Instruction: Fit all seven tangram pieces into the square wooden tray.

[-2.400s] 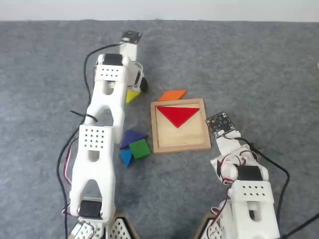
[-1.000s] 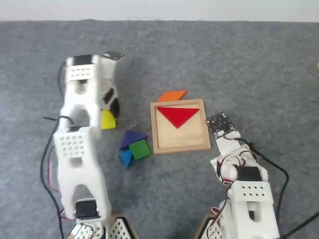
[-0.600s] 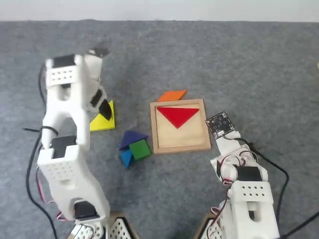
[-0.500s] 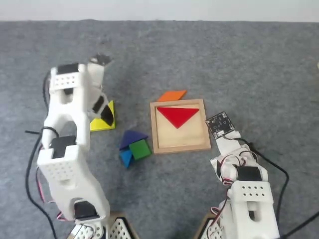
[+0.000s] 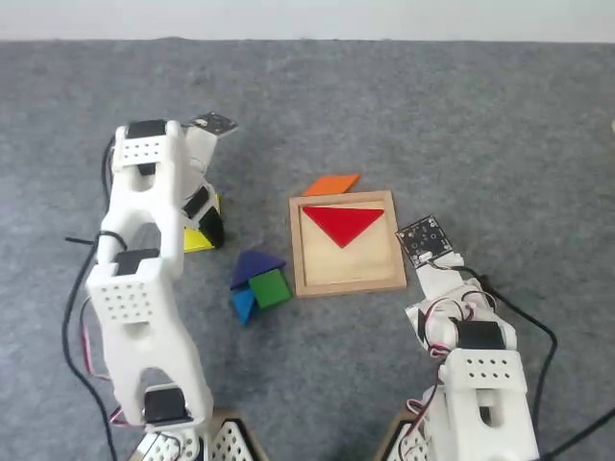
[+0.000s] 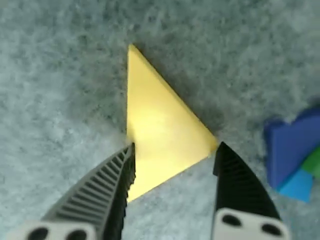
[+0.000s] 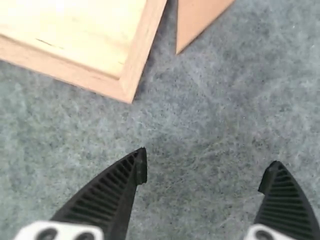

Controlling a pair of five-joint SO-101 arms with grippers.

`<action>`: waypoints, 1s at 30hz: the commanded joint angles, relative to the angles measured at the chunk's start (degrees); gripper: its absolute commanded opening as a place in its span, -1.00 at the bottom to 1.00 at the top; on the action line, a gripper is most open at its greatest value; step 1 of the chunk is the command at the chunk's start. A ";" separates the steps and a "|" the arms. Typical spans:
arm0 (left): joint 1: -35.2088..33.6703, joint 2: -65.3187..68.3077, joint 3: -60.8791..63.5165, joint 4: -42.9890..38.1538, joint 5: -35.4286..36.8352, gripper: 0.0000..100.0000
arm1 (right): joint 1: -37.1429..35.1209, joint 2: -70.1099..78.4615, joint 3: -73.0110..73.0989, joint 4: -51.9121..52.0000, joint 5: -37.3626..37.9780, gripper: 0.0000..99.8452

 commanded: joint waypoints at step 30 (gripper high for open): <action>-5.10 -3.52 -18.33 3.25 -0.62 -0.39 | -0.22 -0.92 0.26 -3.03 0.00 -0.28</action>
